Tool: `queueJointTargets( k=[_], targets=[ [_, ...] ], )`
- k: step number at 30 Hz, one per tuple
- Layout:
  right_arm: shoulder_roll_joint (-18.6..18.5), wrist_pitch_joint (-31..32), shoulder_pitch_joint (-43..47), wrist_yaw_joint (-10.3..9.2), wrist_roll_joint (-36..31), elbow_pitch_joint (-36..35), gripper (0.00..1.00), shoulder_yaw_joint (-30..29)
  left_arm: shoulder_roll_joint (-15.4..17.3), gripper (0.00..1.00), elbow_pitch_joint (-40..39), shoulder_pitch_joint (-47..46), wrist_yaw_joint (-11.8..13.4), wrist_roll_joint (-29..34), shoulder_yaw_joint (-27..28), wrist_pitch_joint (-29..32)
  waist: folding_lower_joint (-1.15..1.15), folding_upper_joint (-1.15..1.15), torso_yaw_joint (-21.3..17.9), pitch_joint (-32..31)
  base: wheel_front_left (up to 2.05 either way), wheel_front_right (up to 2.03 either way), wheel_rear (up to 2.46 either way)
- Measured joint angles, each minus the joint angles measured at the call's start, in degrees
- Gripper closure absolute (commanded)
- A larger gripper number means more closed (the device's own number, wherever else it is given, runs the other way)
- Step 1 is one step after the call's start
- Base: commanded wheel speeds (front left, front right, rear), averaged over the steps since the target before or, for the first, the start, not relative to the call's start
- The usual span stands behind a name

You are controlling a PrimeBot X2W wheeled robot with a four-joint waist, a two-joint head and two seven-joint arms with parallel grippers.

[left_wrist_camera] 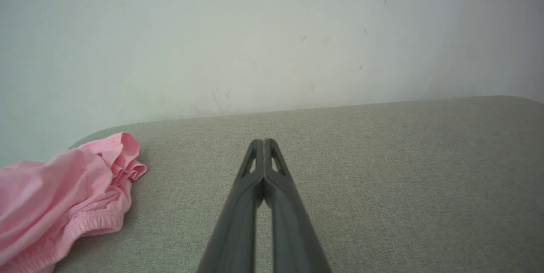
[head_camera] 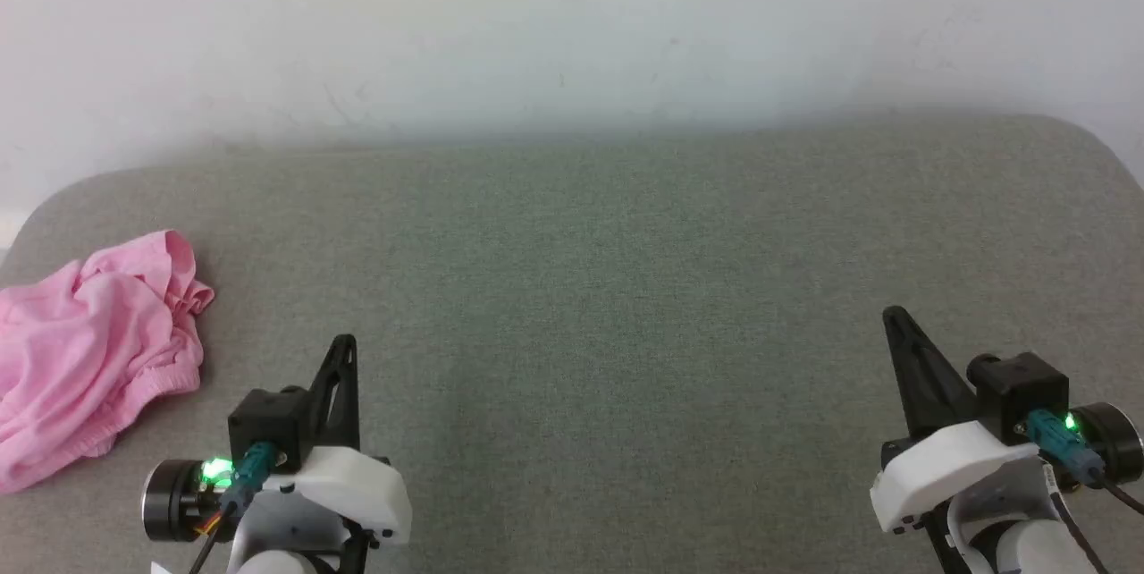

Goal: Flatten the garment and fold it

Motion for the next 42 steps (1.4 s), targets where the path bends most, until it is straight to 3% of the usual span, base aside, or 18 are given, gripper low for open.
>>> queueJointTargets(
  k=[42],
  targets=[
    [0.0, 0.0, 0.0, 0.00, 0.0, 0.0, 1.00, 0.0, 0.0, 1.00, 0.0, 0.0, 0.0, 0.0, 0.0, 0.0, 0.00, 0.00, 0.0, 0.0, 0.00, 0.00, 0.00]
  ],
)
